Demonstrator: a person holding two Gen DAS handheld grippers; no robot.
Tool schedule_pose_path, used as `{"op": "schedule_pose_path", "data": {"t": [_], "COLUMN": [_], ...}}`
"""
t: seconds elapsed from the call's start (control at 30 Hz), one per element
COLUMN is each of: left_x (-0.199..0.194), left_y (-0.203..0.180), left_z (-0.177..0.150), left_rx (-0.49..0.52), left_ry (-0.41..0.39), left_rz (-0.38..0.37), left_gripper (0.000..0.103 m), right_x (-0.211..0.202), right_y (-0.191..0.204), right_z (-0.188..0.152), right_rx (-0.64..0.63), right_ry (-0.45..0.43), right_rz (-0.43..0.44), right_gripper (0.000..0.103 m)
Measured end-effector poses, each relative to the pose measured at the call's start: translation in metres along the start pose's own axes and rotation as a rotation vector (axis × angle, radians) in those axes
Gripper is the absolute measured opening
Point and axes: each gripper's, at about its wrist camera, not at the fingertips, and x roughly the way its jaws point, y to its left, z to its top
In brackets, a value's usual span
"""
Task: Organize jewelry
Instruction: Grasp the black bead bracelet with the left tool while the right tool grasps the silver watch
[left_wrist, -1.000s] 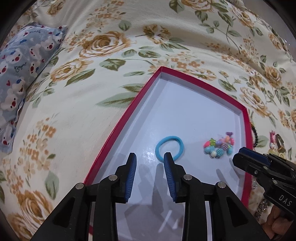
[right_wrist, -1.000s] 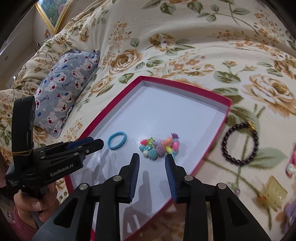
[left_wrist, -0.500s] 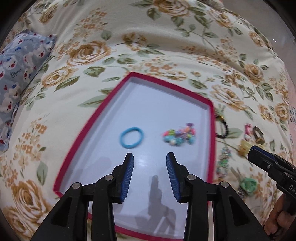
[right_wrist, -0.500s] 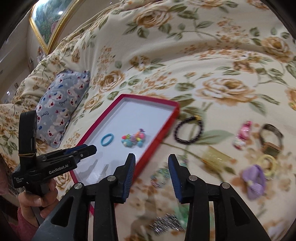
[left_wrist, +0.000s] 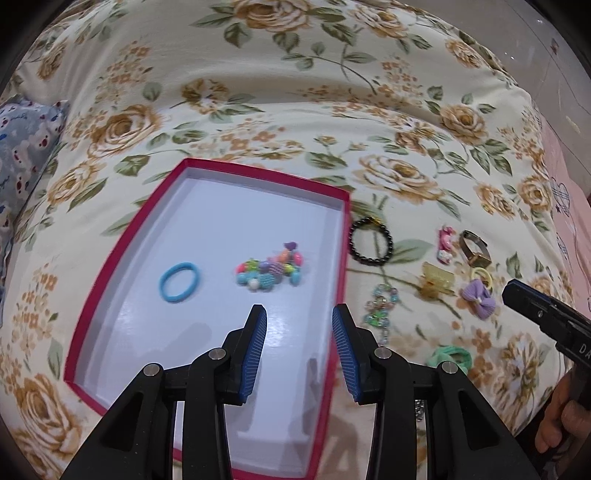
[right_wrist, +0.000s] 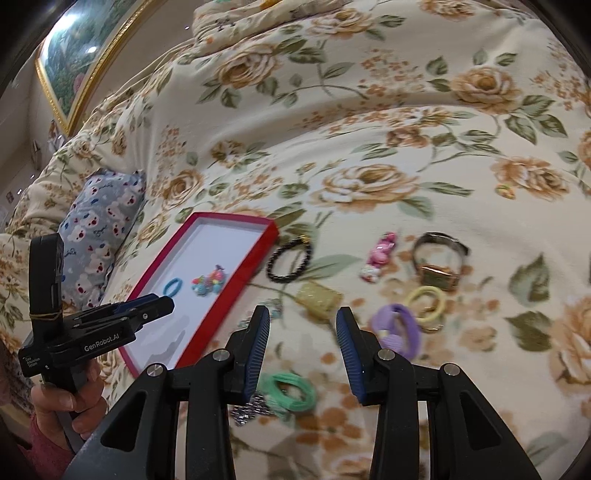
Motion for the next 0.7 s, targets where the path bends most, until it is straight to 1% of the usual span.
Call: {"op": "schedule_pose_path", "data": {"t": [0.37,0.7], "left_x": [0.015,0.039], "left_y": [-0.026,-0.048], "left_z": [0.017,0.036], "left_rx": [0.061,0.109], "left_ry": [0.006,0.014], "left_rz": [-0.021,-0.041], "left_gripper": [0.037,0.037], "right_x": [-0.012,-0.002], "right_y": [-0.038,-0.063], "right_z": [0.006,0.018], "right_rx": [0.053,0.062], "right_ry": [-0.031,-0.028], "right_rz": [-0.055,-0.086], "right_gripper": [0.039,0.039]}}
